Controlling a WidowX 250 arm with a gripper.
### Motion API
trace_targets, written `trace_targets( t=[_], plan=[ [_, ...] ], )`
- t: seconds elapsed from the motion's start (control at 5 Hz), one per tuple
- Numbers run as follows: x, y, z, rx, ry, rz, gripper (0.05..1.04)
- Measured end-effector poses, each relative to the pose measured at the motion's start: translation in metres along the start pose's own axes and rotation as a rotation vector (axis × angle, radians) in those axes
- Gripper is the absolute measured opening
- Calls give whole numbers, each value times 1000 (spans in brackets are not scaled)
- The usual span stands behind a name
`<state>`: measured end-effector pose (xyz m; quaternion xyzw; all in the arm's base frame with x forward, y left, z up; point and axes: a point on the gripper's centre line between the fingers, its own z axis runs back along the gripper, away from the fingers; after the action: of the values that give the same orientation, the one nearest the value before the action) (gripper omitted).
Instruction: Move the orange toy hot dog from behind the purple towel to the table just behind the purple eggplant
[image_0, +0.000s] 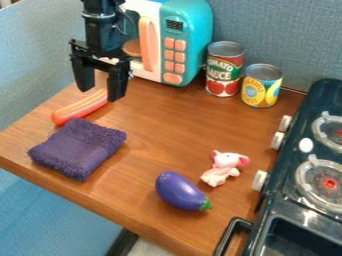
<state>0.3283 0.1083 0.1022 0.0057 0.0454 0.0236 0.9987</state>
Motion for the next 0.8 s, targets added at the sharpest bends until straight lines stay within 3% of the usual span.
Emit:
trace_targets(
  t=[0.2, 0.4, 0.8],
  plan=[
    [0, 0, -14, -9, 40, -2, 1001],
    [9, 9, -21, 25, 62, -10, 1001],
    [28, 44, -16, 55, 56, 10, 1001]
  ],
)
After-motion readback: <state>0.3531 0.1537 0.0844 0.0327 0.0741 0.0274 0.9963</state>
